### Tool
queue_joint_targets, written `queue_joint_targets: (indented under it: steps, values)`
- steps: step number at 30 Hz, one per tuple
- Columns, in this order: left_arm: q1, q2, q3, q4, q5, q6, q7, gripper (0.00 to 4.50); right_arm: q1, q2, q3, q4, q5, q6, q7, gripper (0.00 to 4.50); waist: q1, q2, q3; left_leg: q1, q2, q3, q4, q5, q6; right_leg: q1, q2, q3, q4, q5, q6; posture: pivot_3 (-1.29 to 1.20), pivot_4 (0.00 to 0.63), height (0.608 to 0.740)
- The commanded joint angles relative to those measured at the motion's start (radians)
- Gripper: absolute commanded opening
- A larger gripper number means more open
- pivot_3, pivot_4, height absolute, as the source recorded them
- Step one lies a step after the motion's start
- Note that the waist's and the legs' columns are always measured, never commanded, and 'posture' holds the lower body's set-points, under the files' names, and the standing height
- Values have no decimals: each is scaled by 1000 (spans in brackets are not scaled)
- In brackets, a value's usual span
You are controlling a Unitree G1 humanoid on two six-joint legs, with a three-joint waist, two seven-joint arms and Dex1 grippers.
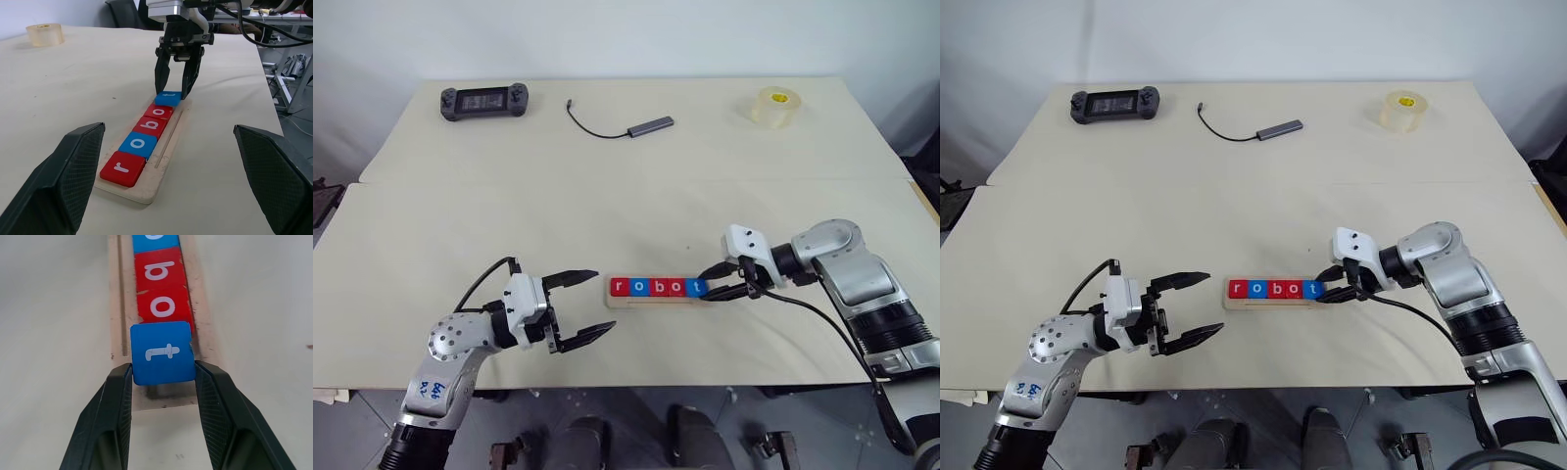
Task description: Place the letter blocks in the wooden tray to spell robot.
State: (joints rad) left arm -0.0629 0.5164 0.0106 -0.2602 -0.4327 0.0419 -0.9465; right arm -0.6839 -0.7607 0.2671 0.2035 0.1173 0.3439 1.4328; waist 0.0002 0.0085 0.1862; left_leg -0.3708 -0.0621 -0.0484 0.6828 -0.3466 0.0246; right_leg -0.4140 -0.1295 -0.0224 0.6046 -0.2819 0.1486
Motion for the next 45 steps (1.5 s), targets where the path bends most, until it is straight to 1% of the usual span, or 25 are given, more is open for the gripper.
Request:
queue_joint_targets:
  steps: [1, 4, 7, 10, 15, 24, 30, 32, 33, 35, 38, 39, 41, 42, 44, 45]
  values:
    - [0, 4, 10, -28, 1, -14, 7, 4500, -8, -17, -11, 2, -7, -12, -1, 1476, 0, 0, 0, 0, 0, 0, 0, 0, 0, 0, 0, 0, 0, 0, 0, 0, 150, 740]
    - [-2, 5, 10, -27, 1, -16, 8, 4500, -8, -27, -19, 2, 1, -12, 7, 1476, 0, 0, 0, 0, 0, 0, 0, 0, 0, 0, 0, 0, 0, 0, 0, 0, 150, 740]
    - [-6, 5, 11, -24, 1, -18, 8, 4500, 0, -33, -47, -27, 57, 12, 40, 1476, 0, 0, 0, 0, 0, 0, 0, 0, 0, 0, 0, 0, 0, 0, 0, 0, 150, 740]
    - [-6, 4, 9, -24, 2, -19, 10, 4500, 10, -47, -61, -38, 71, 11, 43, 1476, 0, 0, 0, 0, 0, 0, 0, 0, 0, 0, 0, 0, 0, 0, 0, 0, 150, 740]
    - [-8, -1, 6, -19, 4, -22, 10, 4500, 4, -61, -63, -10, 43, -7, 12, 1476, 0, 0, 0, 0, 0, 0, 0, 0, 0, 0, 0, 0, 0, 0, 0, 0, 150, 740]
    - [-10, -9, -1, -22, 6, -21, 14, 4500, 1, -33, -27, 6, -2, -16, -24, 1476, 0, 0, 0, 0, 0, 0, 0, 0, 0, 0, 0, 0, 0, 0, 0, 0, 150, 740]
    - [1, -5, 5, -29, 4, -18, 17, 4500, 4, -27, -6, -23, 7, 37, -6, 1476, 0, 0, 0, 0, 0, 0, 0, 0, 0, 0, 0, 0, 0, 0, 0, 0, 150, 740]
    - [3, -4, 4, -31, 4, -17, 20, 4500, 9, -30, -2, -38, 10, 45, 1, 2215, 0, 0, 0, 0, 0, 0, 0, 0, 0, 0, 0, 0, 0, 0, 0, 0, 150, 740]
    - [3, -4, 4, -31, 4, -17, 20, 4500, 10, -30, -2, -42, 10, 47, 1, 2464, 0, 0, 0, 0, 0, 0, 0, 0, 0, 0, 0, 0, 0, 0, 0, 0, 150, 740]
    - [4, -5, 4, -32, 5, -18, 22, 4500, 6, -24, -13, -44, 11, 55, -21, 3127, 0, 0, 0, 0, 0, 0, 0, 0, 0, 0, 0, 0, 0, 0, 0, 0, 150, 740]
    - [2, -5, 5, -28, 5, -20, 22, 4500, -4, -38, -49, -47, 44, 83, -15, 4205, 0, 0, 0, 0, 0, 0, 0, 0, 0, 0, 0, 0, 0, 0, 0, 0, 150, 740]
    - [2, -5, 5, -28, 5, -20, 22, 4500, -5, -44, -58, -46, 50, 83, -14, 4456, 1, 0, 0, 0, 0, 0, 0, 0, 0, 0, 0, 0, 0, 0, 0, 0, 150, 740]
    - [0, -5, 5, -25, 5, -21, 21, 4500, -3, -54, -74, -44, 56, 76, -17, 4456, 1, 0, 0, 0, 0, 0, 0, 0, 0, 0, 0, 0, 0, 0, 0, 0, 150, 740]
    - [0, -6, 5, -23, 6, -23, 21, 4500, 1, -59, -82, -43, 56, 67, -20, 4330, 1, 0, 0, 0, 0, 0, 0, 0, 0, 0, 0, 0, 0, 0, 0, 0, 150, 740]
    - [-1, -7, 3, -20, 7, -26, 20, 4500, 7, -67, -89, -40, 55, 60, -24, 3771, 1, 0, 0, 0, 0, 0, 0, 0, 0, 0, 0, 0, 0, 0, 0, 0, 150, 740]
    - [-2, -7, 3, -18, 7, -27, 19, 4500, 9, -71, -90, -39, 56, 59, -24, 3413, 0, 0, 0, 0, 0, 0, 0, 0, 0, 0, 0, 0, 0, 0, 0, 0, 150, 740]
